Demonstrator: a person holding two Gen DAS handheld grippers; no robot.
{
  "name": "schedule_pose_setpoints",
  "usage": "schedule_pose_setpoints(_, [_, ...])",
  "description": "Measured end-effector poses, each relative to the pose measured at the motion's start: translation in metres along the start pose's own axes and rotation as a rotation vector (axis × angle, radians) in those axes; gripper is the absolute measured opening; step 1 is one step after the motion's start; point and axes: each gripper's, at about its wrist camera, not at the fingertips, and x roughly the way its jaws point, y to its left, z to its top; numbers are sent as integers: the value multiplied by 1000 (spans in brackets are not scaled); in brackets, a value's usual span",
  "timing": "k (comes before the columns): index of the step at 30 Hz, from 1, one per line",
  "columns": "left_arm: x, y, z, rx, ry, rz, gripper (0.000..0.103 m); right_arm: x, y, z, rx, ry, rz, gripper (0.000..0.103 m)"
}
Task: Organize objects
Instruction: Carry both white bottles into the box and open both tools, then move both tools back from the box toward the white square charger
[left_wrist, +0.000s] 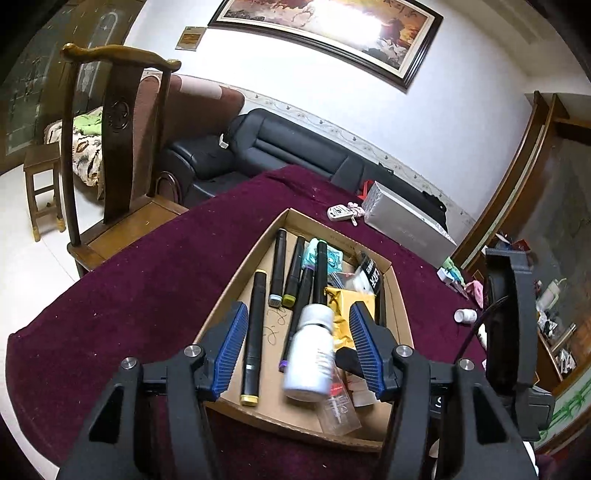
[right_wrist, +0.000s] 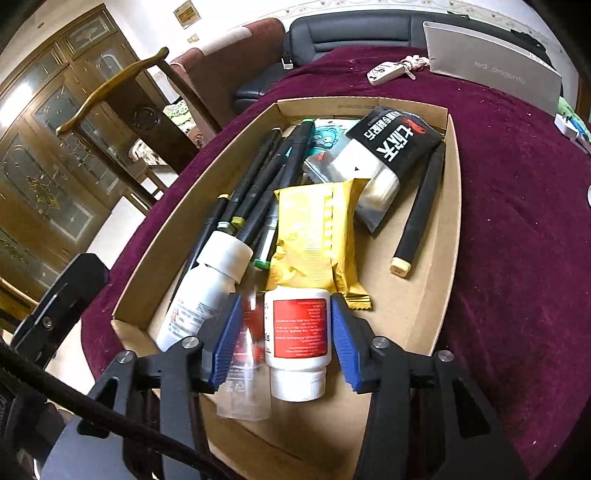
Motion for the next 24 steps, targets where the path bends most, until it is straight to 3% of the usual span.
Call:
schedule_pose_setpoints(13, [2, -59, -4, 106, 44, -39, 51, -66, -39, -11, 44, -145, 2, 55])
schedule_pose_setpoints(19, [5, -103, -11, 205, 84, -76, 51, -96, -91, -24, 119, -185, -33, 55])
schedule_pose_setpoints(24, [14, -137, -20, 287, 133, -94, 52, -135, -156, -38, 202, -256, -140, 55])
